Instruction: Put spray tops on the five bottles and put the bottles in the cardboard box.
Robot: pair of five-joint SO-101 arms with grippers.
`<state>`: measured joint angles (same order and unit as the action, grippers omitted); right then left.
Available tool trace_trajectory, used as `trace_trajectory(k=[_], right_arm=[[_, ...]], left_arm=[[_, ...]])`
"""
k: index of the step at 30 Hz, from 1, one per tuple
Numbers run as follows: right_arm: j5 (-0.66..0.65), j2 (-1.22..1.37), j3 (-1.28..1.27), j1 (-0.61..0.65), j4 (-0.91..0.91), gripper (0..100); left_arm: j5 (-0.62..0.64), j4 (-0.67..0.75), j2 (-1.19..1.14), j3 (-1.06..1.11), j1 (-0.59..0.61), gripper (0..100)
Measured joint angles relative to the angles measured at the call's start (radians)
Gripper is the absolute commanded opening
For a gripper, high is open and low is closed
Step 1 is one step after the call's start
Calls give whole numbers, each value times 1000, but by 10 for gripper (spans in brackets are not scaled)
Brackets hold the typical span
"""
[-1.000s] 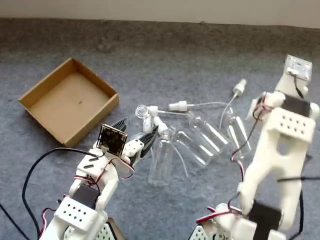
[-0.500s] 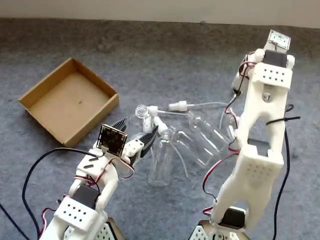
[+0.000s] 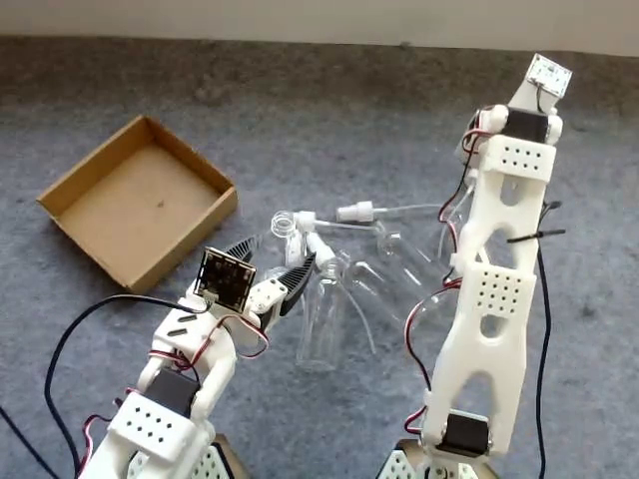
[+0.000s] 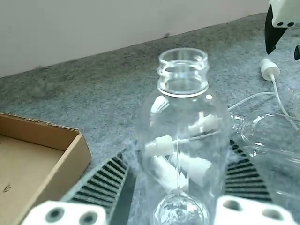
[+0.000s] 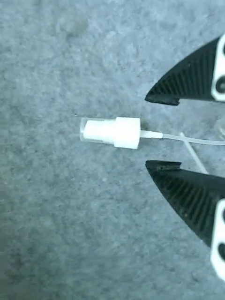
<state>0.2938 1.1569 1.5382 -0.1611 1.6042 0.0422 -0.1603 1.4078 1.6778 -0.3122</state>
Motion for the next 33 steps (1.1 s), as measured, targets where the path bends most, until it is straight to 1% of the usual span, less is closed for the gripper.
trace_trajectory(k=[16,25,27,31,33], right_arm=[[5,149,29,11,-101,181],[5,181,38,14,-112,179],[5,181,38,14,-126,154],[5,181,38,9,-132,60],[5,181,38,6,-132,47]], left_arm=[[0,0,0,0,0,174],[0,0,0,0,0,174],[0,0,0,0,0,174],[0,0,0,0,0,174],[0,0,0,0,0,174]])
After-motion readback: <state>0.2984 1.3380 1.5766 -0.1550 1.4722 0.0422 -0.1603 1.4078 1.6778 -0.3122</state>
